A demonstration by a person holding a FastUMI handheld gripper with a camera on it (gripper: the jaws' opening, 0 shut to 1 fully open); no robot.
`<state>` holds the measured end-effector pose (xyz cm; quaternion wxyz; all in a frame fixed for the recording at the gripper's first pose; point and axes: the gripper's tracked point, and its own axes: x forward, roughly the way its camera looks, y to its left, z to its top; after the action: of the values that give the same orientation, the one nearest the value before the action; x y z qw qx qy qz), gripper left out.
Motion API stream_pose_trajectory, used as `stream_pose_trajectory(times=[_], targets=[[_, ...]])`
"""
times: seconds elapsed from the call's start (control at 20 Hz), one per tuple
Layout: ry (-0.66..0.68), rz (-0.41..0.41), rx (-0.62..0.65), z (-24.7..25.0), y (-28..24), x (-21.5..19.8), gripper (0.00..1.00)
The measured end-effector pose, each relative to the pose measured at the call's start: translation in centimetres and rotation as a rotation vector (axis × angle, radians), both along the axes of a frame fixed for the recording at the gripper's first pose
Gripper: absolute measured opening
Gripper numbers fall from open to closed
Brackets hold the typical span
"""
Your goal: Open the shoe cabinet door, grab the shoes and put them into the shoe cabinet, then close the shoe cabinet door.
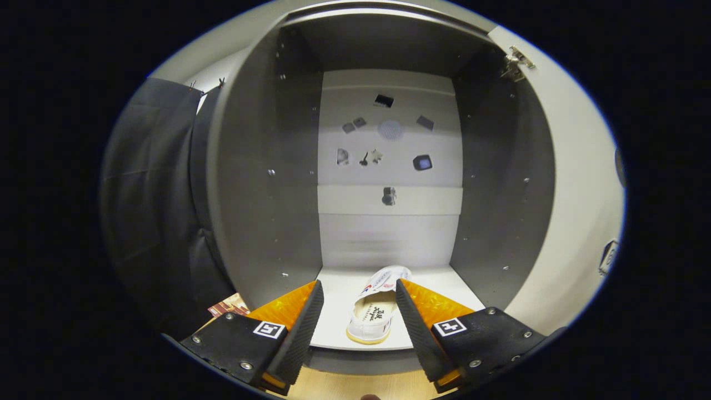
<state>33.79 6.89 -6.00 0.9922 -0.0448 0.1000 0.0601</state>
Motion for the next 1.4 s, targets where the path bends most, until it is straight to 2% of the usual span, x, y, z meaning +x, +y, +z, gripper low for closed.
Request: stream_pose_trajectory(times=[0.15, 0.25, 0.5, 0.75, 1.0, 1.4], targets=[[-0.034, -0.025, 0.021, 2.9, -1.2, -5.1, 0.91], [-0.078, -0.055, 0.036, 5.0, -2.6, -8.5, 0.93], [-0.147, -0.088, 0.067, 8.5, -4.3, -16.0, 0.93], [-0.158, -0.092, 0.074, 10.1, -4.9, -21.9, 0.93], [-0.179, -0.086, 0.096, 10.8, -5.0, -25.6, 0.93], [-0.169, -0.075, 0.091, 10.5, -5.3, -26.9, 0.93]])
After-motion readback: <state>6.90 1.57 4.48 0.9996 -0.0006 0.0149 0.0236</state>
